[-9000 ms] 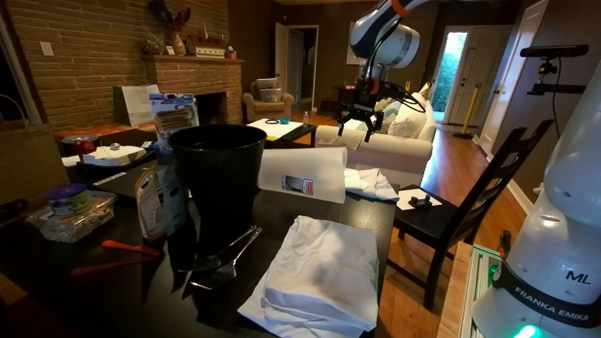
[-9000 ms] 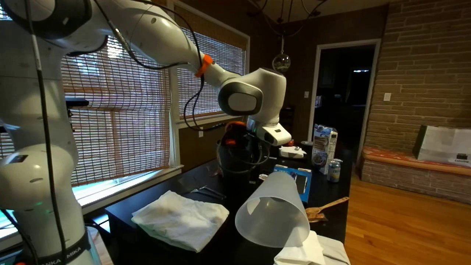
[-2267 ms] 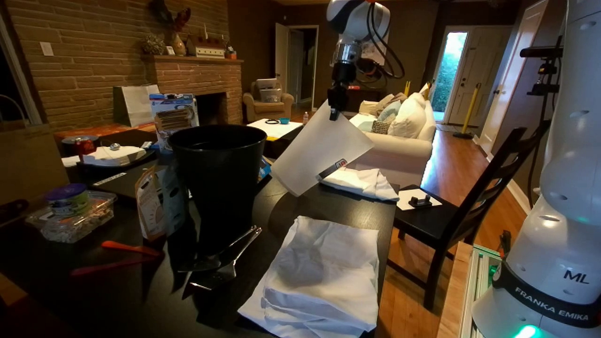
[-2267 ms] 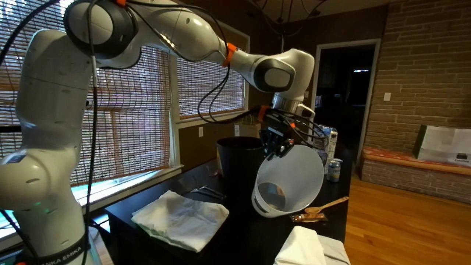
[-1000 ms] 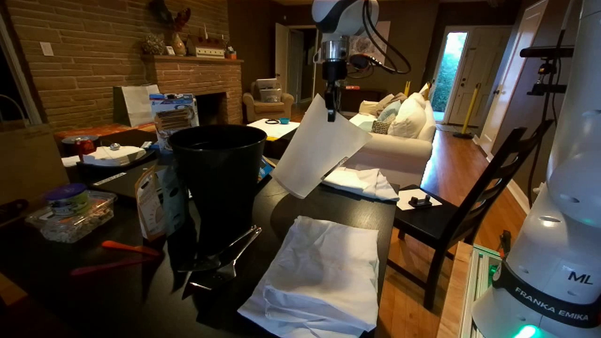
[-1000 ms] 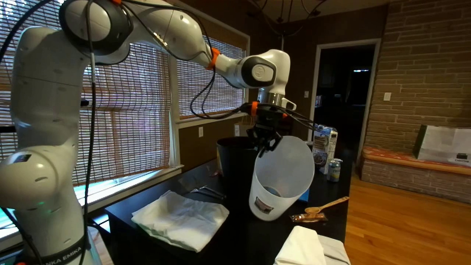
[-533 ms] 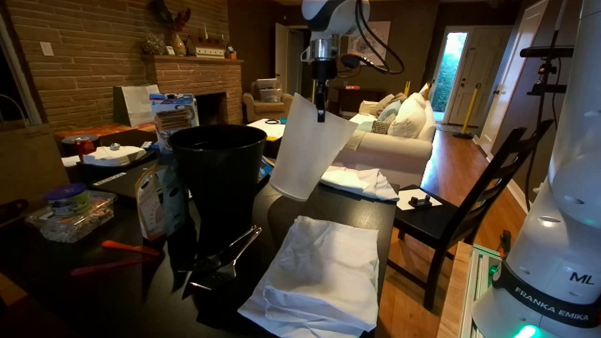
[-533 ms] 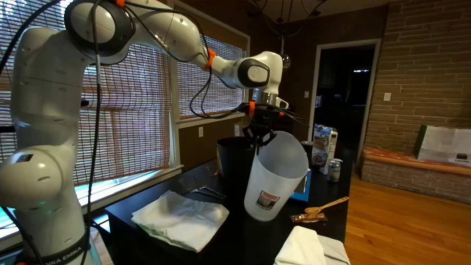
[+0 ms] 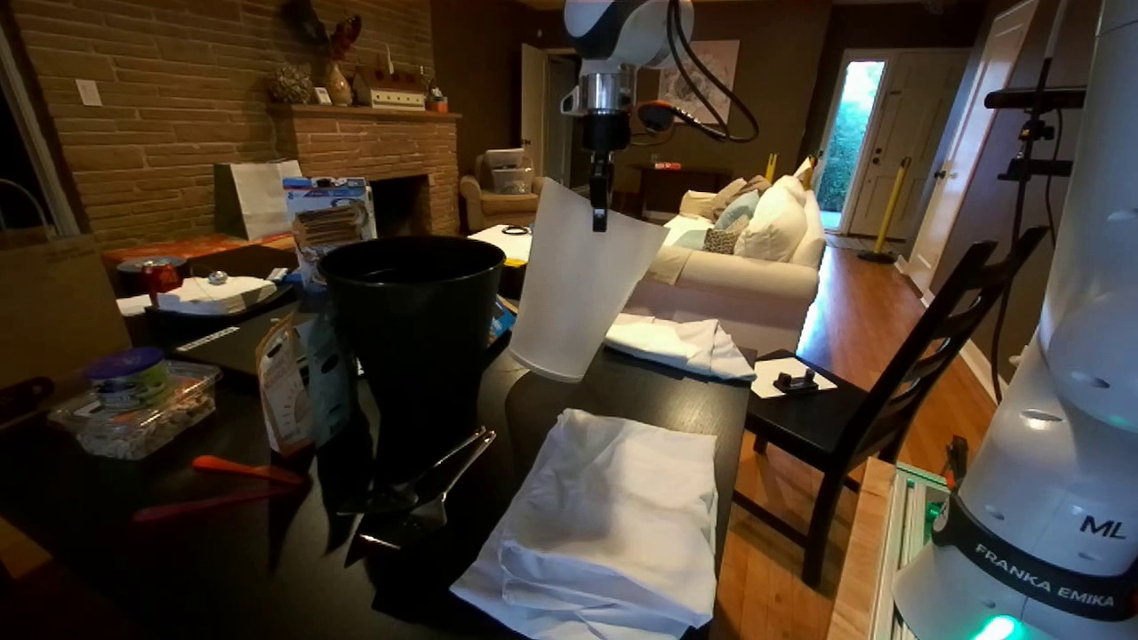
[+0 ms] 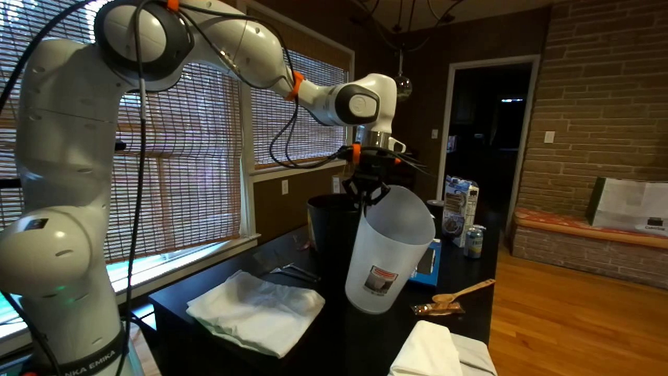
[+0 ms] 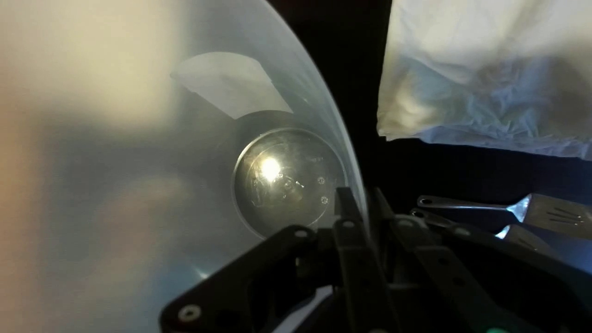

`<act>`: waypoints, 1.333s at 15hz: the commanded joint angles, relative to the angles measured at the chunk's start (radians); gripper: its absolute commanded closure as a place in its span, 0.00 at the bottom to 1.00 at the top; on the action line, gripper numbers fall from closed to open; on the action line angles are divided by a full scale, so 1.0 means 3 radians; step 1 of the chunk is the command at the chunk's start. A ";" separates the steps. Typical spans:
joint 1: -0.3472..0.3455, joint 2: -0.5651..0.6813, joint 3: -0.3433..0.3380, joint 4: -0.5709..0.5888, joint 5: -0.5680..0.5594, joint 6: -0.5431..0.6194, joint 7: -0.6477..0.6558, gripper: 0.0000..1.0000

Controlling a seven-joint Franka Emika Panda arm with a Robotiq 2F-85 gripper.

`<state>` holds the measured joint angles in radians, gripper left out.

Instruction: Correctly position the white object

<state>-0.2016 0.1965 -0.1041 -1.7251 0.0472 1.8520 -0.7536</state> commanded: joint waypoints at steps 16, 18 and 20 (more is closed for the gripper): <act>0.0226 -0.0072 0.0071 0.0003 -0.1095 -0.0233 -0.0108 0.97; 0.0239 -0.0105 0.0075 -0.0059 -0.1138 -0.0165 -0.0072 0.97; 0.0240 -0.0144 0.0076 -0.0134 -0.1139 -0.0118 -0.0023 0.97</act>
<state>-0.1355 0.1978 -0.0815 -1.7155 -0.2576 1.7868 -0.7758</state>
